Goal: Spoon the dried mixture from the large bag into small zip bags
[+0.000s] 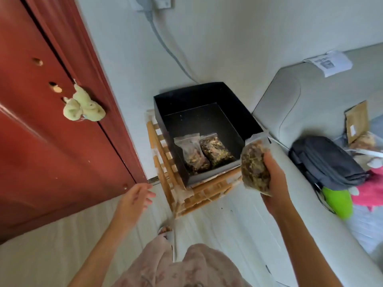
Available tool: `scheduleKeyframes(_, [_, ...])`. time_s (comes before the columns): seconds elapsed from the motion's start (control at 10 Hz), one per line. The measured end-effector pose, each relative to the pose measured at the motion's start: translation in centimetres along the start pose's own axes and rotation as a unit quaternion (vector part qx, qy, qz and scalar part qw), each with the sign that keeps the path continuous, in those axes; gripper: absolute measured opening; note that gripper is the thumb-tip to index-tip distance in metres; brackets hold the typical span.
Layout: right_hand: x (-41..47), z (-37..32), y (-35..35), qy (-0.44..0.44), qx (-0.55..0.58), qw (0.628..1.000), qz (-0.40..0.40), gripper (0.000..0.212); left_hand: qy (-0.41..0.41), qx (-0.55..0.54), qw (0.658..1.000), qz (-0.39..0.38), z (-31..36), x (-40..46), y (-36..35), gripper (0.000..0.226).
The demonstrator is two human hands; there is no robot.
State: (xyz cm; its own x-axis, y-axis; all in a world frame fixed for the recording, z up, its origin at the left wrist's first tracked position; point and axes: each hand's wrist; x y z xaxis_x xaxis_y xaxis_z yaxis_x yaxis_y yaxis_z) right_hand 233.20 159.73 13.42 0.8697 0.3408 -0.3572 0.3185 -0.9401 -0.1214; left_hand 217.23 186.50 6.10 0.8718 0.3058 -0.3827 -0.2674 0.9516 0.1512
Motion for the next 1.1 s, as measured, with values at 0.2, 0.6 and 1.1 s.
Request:
scheduleKeyframes(0.2, [7.5,-4.3,-1.3,0.030,-0.115,0.993,-0.002,0.065,-0.026,0.068,0.995,-0.062,7.6,7.8,-1.2,0.042])
scheduleKeyframes(0.6, [18.2,-1.3,1.1,-0.091,-0.550,0.827,-0.070,0.073,-0.021,0.042,0.993,0.112,9.1,12.6,-6.7,0.049])
scheduleKeyframes(1.1, [20.1,-4.5,1.6,-0.196,-0.603,0.740,-0.227,0.075,-0.027,-0.042,0.980,0.193,8.1,13.5,-8.2,0.046])
Point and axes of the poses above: each hand's wrist, its own x-axis towards the middle knuckle, its own y-axis out of the back of the hand, z = x × y, and after that the axes turned 13 degrees about -z, right-handed
